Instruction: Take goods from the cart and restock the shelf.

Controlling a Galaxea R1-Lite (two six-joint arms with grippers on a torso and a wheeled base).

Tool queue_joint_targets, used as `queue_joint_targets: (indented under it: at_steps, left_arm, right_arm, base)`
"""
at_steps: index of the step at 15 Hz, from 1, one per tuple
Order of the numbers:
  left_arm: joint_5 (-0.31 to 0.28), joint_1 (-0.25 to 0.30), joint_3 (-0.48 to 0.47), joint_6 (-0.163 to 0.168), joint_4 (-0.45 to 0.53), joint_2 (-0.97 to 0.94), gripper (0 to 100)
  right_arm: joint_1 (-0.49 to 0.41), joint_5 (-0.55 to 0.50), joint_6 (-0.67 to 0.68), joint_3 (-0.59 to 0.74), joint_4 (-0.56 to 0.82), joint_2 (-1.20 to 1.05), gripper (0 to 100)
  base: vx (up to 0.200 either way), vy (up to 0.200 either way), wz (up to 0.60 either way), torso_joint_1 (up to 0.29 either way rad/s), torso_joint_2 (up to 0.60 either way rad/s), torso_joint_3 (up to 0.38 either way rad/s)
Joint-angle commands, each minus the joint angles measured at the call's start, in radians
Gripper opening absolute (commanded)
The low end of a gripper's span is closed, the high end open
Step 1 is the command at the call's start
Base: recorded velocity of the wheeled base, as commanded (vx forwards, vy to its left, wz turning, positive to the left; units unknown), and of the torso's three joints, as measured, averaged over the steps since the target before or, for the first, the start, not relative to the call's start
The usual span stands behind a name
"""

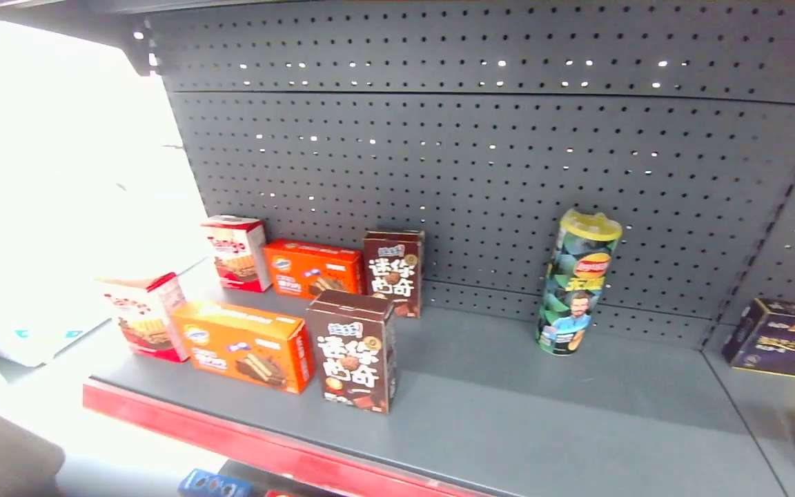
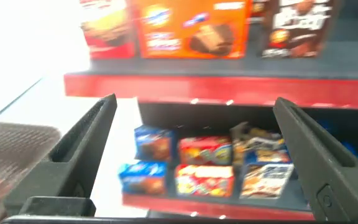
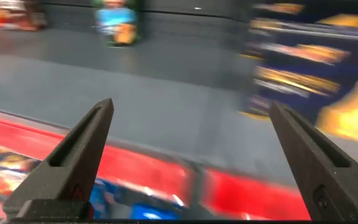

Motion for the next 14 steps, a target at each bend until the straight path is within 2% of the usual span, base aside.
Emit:
queue_joint_targets:
  at_steps: [1, 10, 14]
  left_arm:
    - [0.000, 0.000, 0.000, 0.000, 0.000, 0.000, 100]
    - [0.000, 0.000, 0.000, 0.003, 0.000, 0.000, 100]
    - [0.000, 0.000, 0.000, 0.006, 0.000, 0.000, 100]
  right_arm:
    - [0.001, 0.001, 0.000, 0.000, 0.000, 0.001, 100]
    - [0.001, 0.001, 0.000, 0.000, 0.000, 0.001, 100]
    - [0.000, 0.001, 0.000, 0.000, 0.000, 0.001, 100]
  base:
    - [0.000, 0.000, 0.60, 0.002, 0.01, 0.002]
    - [0.000, 0.000, 0.60, 0.002, 0.00, 0.000]
    - [0.000, 0.000, 0.00, 0.000, 0.00, 0.000]
